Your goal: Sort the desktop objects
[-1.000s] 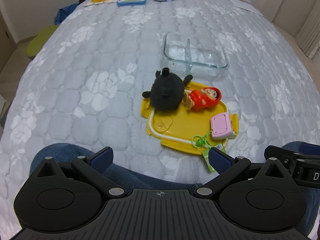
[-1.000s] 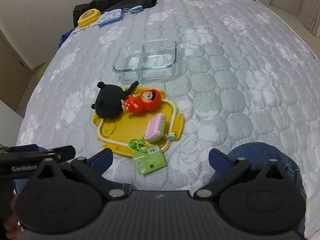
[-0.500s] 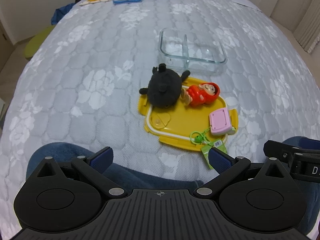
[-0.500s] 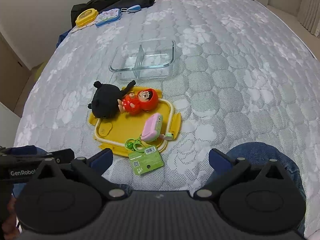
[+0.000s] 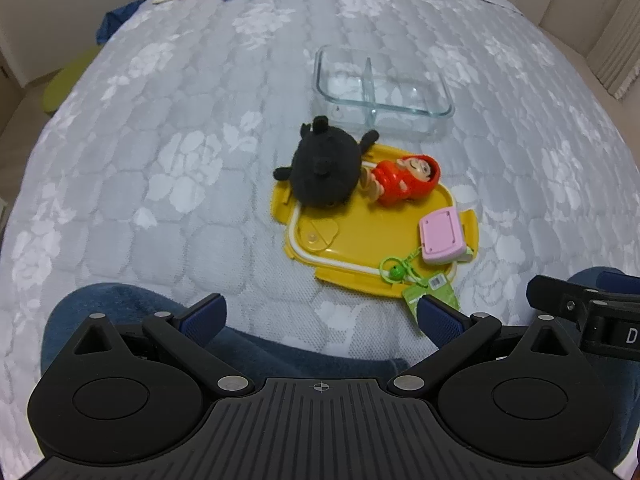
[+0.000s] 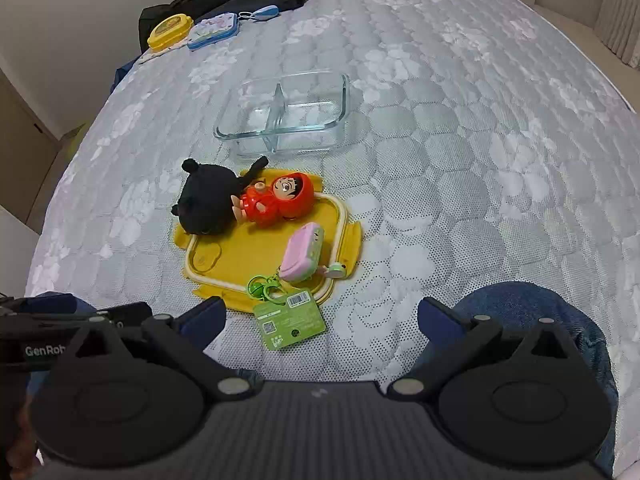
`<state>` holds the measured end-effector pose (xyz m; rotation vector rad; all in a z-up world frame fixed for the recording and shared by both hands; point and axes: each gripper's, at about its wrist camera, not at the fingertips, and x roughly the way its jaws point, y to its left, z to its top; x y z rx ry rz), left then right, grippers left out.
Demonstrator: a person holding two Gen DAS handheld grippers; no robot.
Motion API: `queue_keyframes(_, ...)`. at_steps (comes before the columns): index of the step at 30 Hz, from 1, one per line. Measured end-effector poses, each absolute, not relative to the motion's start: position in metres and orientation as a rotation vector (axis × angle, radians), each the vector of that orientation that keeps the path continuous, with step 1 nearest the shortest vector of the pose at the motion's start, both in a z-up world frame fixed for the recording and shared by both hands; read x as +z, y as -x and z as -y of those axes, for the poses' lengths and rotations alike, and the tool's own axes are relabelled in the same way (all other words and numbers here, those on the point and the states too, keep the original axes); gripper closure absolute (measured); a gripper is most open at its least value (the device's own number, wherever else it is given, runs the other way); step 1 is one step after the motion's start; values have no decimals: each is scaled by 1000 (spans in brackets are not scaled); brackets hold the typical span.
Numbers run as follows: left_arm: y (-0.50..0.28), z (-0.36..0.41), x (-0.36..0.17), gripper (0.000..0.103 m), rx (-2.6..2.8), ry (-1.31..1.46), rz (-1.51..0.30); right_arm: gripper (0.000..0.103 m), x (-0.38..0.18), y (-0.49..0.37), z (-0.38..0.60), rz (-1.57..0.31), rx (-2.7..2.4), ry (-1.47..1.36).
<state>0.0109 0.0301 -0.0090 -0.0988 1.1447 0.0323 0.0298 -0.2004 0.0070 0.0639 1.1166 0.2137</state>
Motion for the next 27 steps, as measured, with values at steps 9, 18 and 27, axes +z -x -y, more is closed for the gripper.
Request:
queue_keyframes(9,-16,-28,-21,0,20,96,-1174,0,-6,-35,201,-1141,213,-70)
queue_keyframes(18,-26,-29,-39,0,11,82,-1213,0,-20,-41,198,-1132,222,-61)
queue_keyframes(27,-41,-32,-65,0,2,45,-1242,0,-27,-46,209,-1014,211,-163)
